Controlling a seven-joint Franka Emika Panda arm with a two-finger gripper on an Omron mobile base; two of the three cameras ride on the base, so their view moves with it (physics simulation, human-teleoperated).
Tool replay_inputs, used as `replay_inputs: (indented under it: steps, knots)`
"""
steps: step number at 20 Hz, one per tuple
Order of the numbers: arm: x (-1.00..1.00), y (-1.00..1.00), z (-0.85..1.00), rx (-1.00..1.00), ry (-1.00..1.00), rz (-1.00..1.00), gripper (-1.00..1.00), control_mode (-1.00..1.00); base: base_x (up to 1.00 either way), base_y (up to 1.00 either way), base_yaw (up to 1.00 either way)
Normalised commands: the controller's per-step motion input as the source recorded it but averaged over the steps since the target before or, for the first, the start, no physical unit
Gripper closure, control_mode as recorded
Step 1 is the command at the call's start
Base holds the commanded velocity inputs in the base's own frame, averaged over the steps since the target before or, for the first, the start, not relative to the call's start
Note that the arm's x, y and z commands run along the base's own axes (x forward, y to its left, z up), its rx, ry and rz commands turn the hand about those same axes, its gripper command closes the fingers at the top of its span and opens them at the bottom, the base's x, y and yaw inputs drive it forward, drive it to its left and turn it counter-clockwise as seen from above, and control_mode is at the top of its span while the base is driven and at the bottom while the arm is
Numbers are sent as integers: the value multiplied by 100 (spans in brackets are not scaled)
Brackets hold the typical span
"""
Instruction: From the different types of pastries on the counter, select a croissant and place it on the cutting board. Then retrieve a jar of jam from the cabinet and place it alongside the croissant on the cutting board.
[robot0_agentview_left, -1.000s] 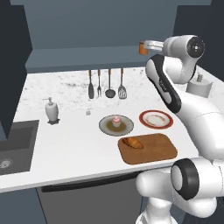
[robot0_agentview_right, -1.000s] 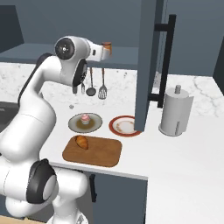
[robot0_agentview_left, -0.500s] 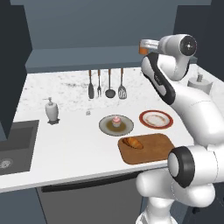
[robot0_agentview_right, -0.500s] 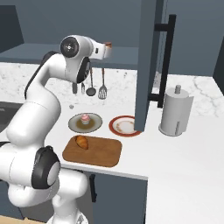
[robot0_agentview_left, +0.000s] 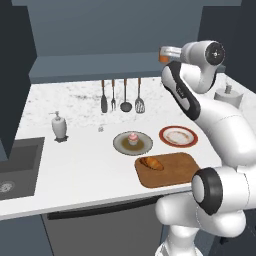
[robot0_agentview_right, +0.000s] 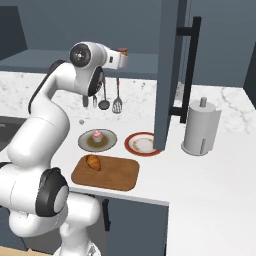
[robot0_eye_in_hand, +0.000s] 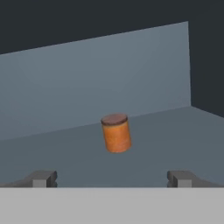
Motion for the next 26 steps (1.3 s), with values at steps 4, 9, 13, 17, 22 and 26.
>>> replay_inputs:
  steps: [4,9,13,17,22,26]
  knots:
    - [11,-4,-4,0,0,0,-100,-100,0,0,0]
    - [22,-3,-9,0,0,0,-100,-100,0,0,0]
    - [25,0,0,0,0,0,-100,-100,0,0,0]
    - [23,0,-7,0,0,0,-100,-100,0,0,0]
    - [24,0,-14,0,0,0,-100,-100,0,0,0]
    - [42,0,0,0,0,0,-100,-100,0,0,0]
